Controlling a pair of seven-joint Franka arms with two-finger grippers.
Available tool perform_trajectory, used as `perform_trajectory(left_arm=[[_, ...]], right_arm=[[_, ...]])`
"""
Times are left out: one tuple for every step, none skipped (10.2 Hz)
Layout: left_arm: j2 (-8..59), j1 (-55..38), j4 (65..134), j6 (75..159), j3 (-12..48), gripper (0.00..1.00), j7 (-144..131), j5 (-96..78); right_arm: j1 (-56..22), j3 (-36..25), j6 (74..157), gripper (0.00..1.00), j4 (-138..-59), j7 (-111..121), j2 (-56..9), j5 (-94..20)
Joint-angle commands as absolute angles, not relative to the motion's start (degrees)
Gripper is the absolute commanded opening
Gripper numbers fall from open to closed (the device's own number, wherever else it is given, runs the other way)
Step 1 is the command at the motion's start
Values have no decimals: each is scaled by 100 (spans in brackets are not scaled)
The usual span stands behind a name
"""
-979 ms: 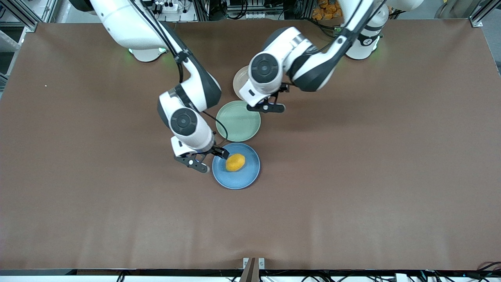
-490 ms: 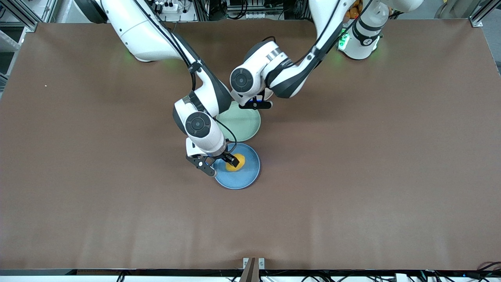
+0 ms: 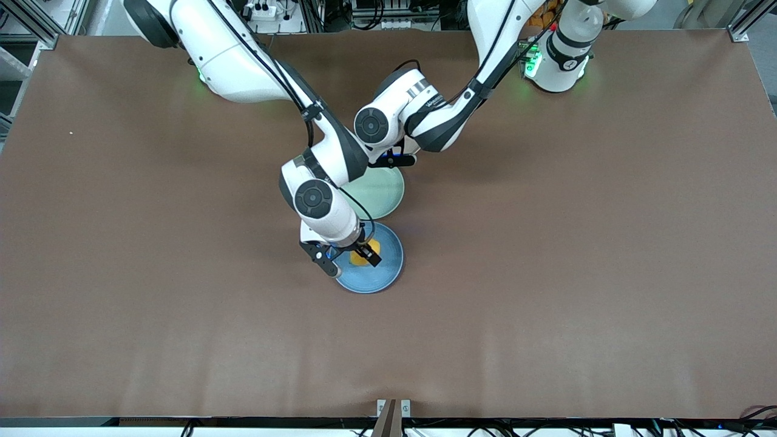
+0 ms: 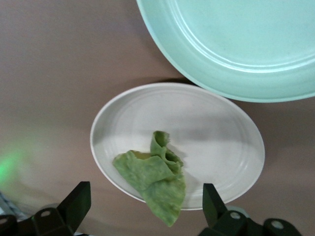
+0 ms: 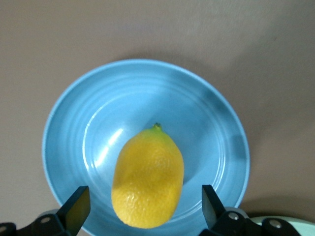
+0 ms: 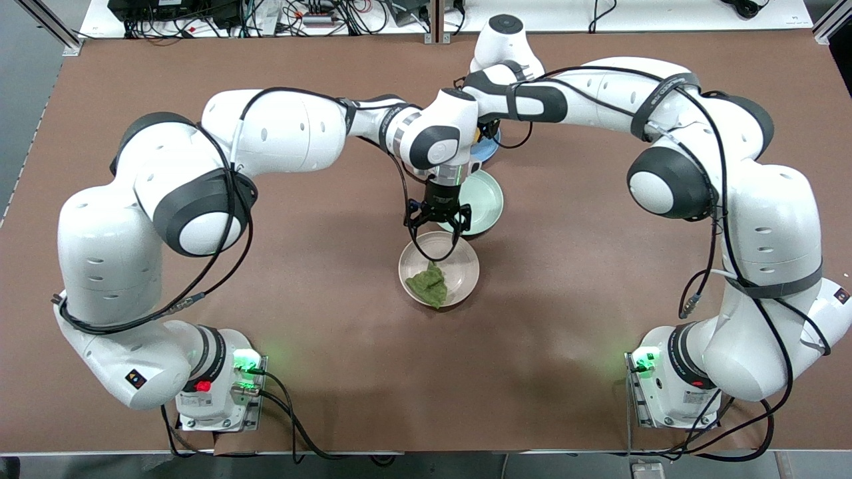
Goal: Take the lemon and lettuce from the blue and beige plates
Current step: 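Close the right gripper on the lemon while the left gripper grasps the lettuce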
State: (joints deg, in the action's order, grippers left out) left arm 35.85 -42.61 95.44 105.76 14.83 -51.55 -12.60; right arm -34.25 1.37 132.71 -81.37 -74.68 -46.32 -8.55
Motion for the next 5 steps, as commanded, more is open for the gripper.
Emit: perform_trajectory(left_arm=[[3770, -4481, 9606, 10740, 1450, 100, -5265, -1450], [3892, -4517, 9624, 10740, 1450, 100, -5273, -1450], [3946, -4535, 9633, 10740, 1450, 100, -5265, -1459], [4033, -4535, 9607, 10740, 1450, 100, -5291, -1485], [4060, -4587, 9606, 10740, 1450, 100, -5352, -1555]], right_arm=[[-3726, 88, 13569, 100, -7875, -7646, -5035, -941], [-3779, 70, 13623, 100, -7875, -7646, -5149, -914], [-3805, 62, 13684, 100, -7875, -7646, -5203, -897], [-3840, 62, 13685, 100, -7875, -7646, -5255, -818], [-3841, 62, 13676, 80, -7875, -7629, -5265, -730]])
